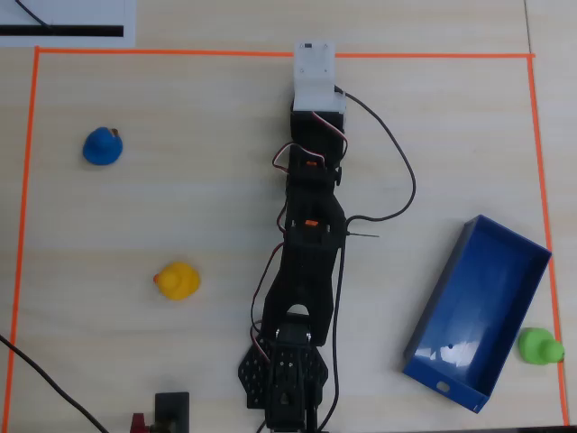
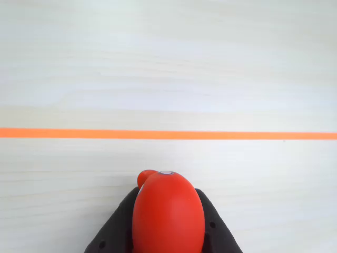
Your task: Grasp red duck and put it into box.
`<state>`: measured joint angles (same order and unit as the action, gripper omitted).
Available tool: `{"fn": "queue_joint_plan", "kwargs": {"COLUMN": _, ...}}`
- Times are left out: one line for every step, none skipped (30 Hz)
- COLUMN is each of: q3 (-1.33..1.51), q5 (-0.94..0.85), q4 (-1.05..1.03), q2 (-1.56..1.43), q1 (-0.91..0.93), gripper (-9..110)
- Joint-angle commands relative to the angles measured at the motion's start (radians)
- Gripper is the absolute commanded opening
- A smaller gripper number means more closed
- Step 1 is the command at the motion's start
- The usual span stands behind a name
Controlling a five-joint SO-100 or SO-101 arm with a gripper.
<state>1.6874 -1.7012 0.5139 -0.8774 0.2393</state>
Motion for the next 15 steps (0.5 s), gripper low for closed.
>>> {"fn": "queue_joint_plan", "kwargs": {"q3": 0.026, "q5": 0.071, "q4": -0.046, "q2": -0.186, "q1": 0.034, "gripper": 0}}
{"fn": "queue_joint_plan", "kwargs": {"q3": 0.034, "q5": 0.114, "q4": -0.097, "q2": -0.252, "q1": 0.040, "gripper": 0}}
{"fn": "queue_joint_plan", "kwargs": {"q3": 0.034, "q5": 0.156, "q4": -0.186, "q2": -0.327, "q1": 0.051, "gripper": 0}}
{"fn": "queue_joint_plan", "kwargs": {"q3": 0.023, "q5": 0.190, "q4": -0.307, "q2": -0.407, "q1": 0.063, "gripper": 0}}
{"fn": "queue_joint_plan", "kwargs": {"q3": 0.011, "q5": 0.227, "q4": -0.428, "q2": -0.483, "q1": 0.077, "gripper": 0}}
{"fn": "queue_joint_plan", "kwargs": {"q3": -0.003, "q5": 0.262, "q4": -0.549, "q2": -0.560, "q1": 0.094, "gripper": 0}}
{"fn": "queue_joint_plan", "kwargs": {"q3": -0.008, "q5": 0.290, "q4": -0.649, "q2": -0.632, "q1": 0.109, "gripper": 0}}
{"fn": "queue_joint_plan", "kwargs": {"q3": -0.005, "q5": 0.314, "q4": -0.727, "q2": -0.701, "q1": 0.127, "gripper": 0}}
{"fn": "queue_joint_plan", "kwargs": {"q3": -0.003, "q5": 0.334, "q4": -0.799, "q2": -0.762, "q1": 0.146, "gripper": 0}}
{"fn": "queue_joint_plan", "kwargs": {"q3": -0.002, "q5": 0.345, "q4": -0.867, "q2": -0.819, "q1": 0.167, "gripper": 0}}
{"fn": "queue_joint_plan", "kwargs": {"q3": 0.003, "q5": 0.353, "q4": -0.920, "q2": -0.868, "q1": 0.190, "gripper": 0}}
{"fn": "queue_joint_plan", "kwargs": {"q3": 0.003, "q5": 0.357, "q4": -0.973, "q2": -0.910, "q1": 0.218, "gripper": 0}}
{"fn": "queue_joint_plan", "kwargs": {"q3": 0.002, "q5": 0.357, "q4": -1.015, "q2": -0.945, "q1": 0.250, "gripper": 0}}
{"fn": "queue_joint_plan", "kwargs": {"q3": 0.002, "q5": 0.354, "q4": -1.052, "q2": -0.976, "q1": 0.287, "gripper": 0}}
{"fn": "queue_joint_plan", "kwargs": {"q3": -0.002, "q5": 0.351, "q4": -1.086, "q2": -1.000, "q1": 0.327, "gripper": 0}}
